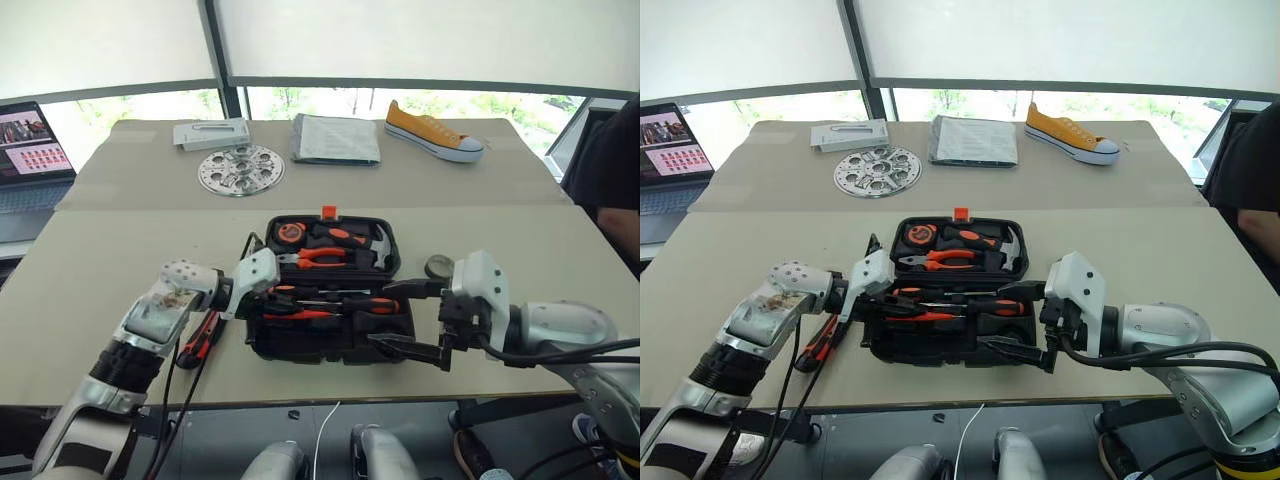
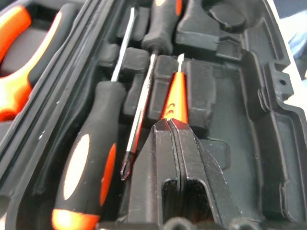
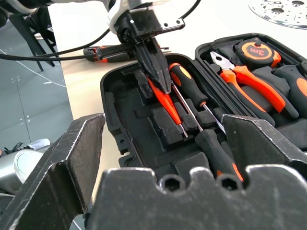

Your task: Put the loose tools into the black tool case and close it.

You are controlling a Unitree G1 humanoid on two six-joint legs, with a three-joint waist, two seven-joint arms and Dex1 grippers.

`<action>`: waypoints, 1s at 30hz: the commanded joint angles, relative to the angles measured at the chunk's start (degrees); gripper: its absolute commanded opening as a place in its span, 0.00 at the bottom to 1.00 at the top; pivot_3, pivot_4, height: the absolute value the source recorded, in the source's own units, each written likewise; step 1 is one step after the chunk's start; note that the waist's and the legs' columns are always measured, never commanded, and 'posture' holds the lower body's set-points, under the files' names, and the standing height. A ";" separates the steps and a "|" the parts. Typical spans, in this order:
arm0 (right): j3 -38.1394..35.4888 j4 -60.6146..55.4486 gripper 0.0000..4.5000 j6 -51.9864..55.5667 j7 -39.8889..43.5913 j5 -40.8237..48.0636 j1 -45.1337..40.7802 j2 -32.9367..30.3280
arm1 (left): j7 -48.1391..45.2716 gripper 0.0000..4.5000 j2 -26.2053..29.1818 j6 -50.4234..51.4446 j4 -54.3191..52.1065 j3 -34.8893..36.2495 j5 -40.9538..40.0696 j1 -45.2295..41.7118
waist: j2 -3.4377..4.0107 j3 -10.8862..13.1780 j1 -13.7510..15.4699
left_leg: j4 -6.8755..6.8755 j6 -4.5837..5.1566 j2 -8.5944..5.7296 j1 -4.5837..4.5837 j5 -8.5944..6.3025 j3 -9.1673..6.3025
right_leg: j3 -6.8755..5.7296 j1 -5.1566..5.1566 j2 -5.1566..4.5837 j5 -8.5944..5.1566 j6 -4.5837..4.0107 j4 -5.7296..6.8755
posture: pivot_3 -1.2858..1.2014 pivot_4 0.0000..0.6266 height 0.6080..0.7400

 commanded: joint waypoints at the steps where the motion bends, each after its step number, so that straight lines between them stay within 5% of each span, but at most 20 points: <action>1: -0.50 -1.11 1.00 -0.46 -0.28 0.36 -0.02 0.18 | 0.65 0.01 0.74 -1.97 0.89 -0.93 2.10 1.56 | 0.00 0.00 0.01 | 0.00 0.00 0.00 0.05 0.00 0.00 | 0.00 0.06 0.00 0.00 0.00 0.00 | 0.52 0.24 1.00; 14: 2.32 0.71 1.00 -2.72 1.72 -1.60 -2.48 0.45 | 3.80 0.01 2.17 4.16 -5.27 9.29 -5.90 1.46 | -0.01 0.01 -0.05 | -0.02 0.01 0.01 0.19 -0.01 0.00 | 0.02 0.14 0.02 -0.01 0.02 0.01 | 0.52 0.24 1.00; 20: 5.91 7.05 1.00 -4.51 9.28 -1.06 -11.68 2.01 | 12.62 0.39 8.80 19.08 -21.07 35.09 -13.69 21.76 | -0.03 0.02 -1.75 | -0.24 0.00 0.01 0.36 -0.11 0.02 | 0.06 -0.12 0.14 -0.01 -0.02 0.06 | 0.52 0.24 1.00; 27: 9.81 13.33 1.00 -9.54 18.62 -4.08 -17.11 2.74 | 18.07 0.98 3.38 21.81 -34.21 57.00 -12.90 50.13 | -0.03 0.04 -1.06 | -0.51 -0.03 -0.04 0.43 -0.17 0.03 | 0.04 -0.07 0.14 -0.01 -0.04 -0.24 | 0.52 0.24 1.00; 30: 11.05 15.34 1.00 -10.90 20.54 -5.59 -17.93 3.16 | 19.83 0.98 1.40 22.02 -38.58 59.10 -13.93 55.24 | -0.07 0.03 0.09 | -0.50 -0.32 -0.02 0.46 -0.34 0.01 | -0.02 0.10 0.13 0.01 -0.02 -0.40 | 0.52 0.24 1.00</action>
